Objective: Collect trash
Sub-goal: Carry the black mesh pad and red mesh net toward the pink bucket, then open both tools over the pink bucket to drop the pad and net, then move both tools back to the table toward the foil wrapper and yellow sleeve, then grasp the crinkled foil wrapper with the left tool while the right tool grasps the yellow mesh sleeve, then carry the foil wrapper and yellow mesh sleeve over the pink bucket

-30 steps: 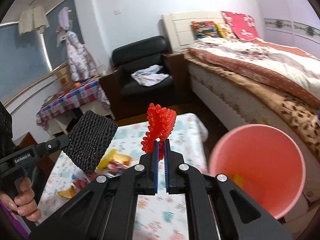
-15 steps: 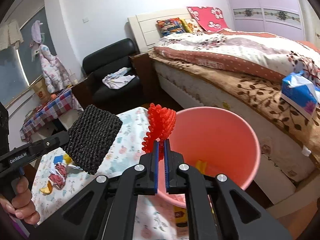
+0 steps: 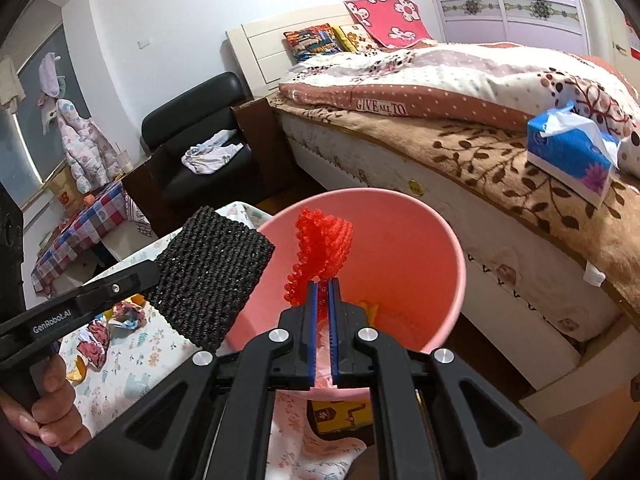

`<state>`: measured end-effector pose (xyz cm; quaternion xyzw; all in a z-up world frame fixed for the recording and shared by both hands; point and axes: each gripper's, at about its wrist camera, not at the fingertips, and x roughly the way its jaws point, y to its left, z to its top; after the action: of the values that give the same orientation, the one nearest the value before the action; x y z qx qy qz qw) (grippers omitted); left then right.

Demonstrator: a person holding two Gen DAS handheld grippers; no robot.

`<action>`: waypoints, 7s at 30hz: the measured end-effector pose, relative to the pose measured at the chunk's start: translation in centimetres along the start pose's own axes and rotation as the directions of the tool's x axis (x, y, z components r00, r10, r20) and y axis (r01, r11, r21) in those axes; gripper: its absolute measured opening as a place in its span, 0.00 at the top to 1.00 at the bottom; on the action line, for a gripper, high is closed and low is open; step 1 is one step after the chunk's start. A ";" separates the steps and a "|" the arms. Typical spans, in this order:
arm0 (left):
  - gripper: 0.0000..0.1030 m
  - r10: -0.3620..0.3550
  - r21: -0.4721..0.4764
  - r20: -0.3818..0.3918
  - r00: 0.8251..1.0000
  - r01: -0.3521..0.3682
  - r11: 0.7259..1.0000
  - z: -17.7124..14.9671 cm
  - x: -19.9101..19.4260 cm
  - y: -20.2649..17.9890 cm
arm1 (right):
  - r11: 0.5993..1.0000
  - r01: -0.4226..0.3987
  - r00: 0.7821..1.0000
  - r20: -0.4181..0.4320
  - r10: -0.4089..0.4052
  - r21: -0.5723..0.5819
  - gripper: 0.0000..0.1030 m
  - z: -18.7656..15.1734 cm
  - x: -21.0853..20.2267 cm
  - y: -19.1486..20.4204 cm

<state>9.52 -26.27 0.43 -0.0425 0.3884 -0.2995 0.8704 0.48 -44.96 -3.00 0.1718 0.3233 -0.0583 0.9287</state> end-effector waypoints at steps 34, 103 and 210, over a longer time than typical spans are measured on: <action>0.58 0.023 -0.012 -0.003 1.000 -0.023 1.000 -0.4 0.5 -0.7 | 0.999 -0.027 0.999 -0.035 0.028 0.026 0.63 -0.3 0.4 -1.1; 0.90 0.371 -0.408 -0.032 0.928 -0.351 0.843 -9.8 -10.0 23.4 | 0.852 -0.443 0.891 -0.238 0.386 -0.278 0.63 -3.6 5.2 22.6; 0.90 0.097 0.007 0.054 0.994 -0.097 0.995 -2.0 -1.7 -0.7 | 0.998 0.031 0.998 0.060 -0.028 -0.046 0.90 -0.5 -2.2 1.7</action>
<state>6.96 -25.56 0.34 -0.0274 0.3650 -0.2576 0.8942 -1.16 -43.15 -1.55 0.1433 0.2995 -0.0693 0.9407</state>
